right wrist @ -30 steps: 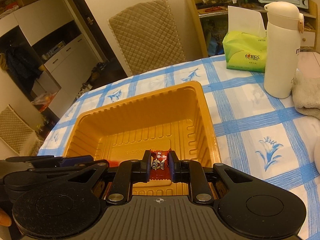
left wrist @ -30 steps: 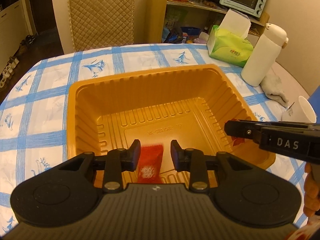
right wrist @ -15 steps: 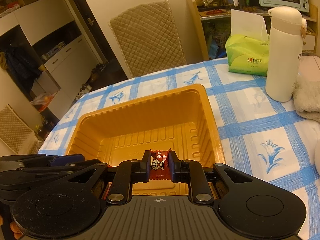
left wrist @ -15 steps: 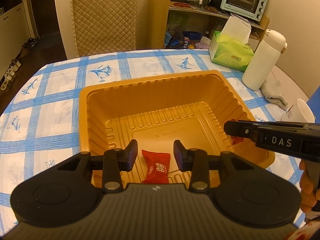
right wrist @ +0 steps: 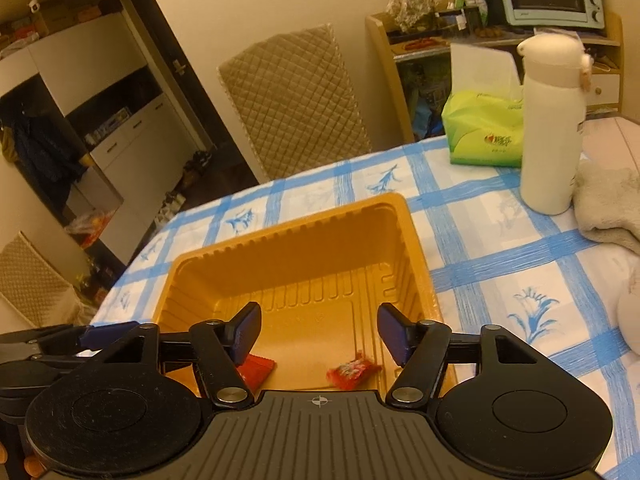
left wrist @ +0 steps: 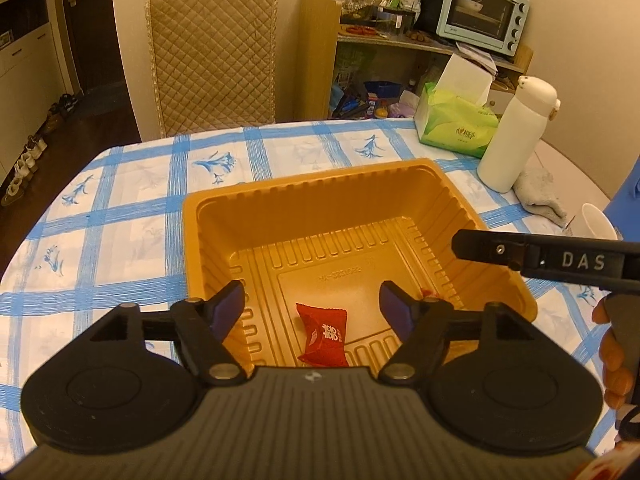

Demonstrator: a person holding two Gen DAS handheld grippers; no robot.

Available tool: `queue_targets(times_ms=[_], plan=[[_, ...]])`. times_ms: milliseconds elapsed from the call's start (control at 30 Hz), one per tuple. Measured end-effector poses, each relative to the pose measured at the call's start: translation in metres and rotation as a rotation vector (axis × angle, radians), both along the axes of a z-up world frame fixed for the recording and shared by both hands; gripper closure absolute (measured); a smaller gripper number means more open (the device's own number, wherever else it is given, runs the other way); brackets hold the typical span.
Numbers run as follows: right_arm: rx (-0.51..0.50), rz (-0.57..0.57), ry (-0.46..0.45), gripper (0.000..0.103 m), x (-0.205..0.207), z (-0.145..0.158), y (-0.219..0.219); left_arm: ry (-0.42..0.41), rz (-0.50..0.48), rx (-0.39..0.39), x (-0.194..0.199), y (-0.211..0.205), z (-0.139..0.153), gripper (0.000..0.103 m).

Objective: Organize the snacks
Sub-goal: 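Open the left tool to drop the large red candy while the right tool drops its candy, then move both open tools back toward the remaining snacks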

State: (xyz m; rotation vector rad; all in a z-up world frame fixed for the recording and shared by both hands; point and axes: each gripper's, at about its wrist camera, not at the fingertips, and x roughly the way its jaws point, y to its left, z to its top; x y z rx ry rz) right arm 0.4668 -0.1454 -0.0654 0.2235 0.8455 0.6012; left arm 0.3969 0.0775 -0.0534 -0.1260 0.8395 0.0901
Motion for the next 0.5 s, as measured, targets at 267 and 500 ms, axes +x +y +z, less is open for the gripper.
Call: queue_targets(times_ms=[267,500], plan=[[0.013,-0.020,-0.041,0.033,-0.021,0.020,-0.018,-0.041,-0.013,-0.022,-0.024,-0.008,0.022,0.024],[0.036,-0.017,-0.074,0.033,-0.047,0.040,-0.038,-0.070,-0.029,-0.030,-0.051,-0.021,0.043,0.023]])
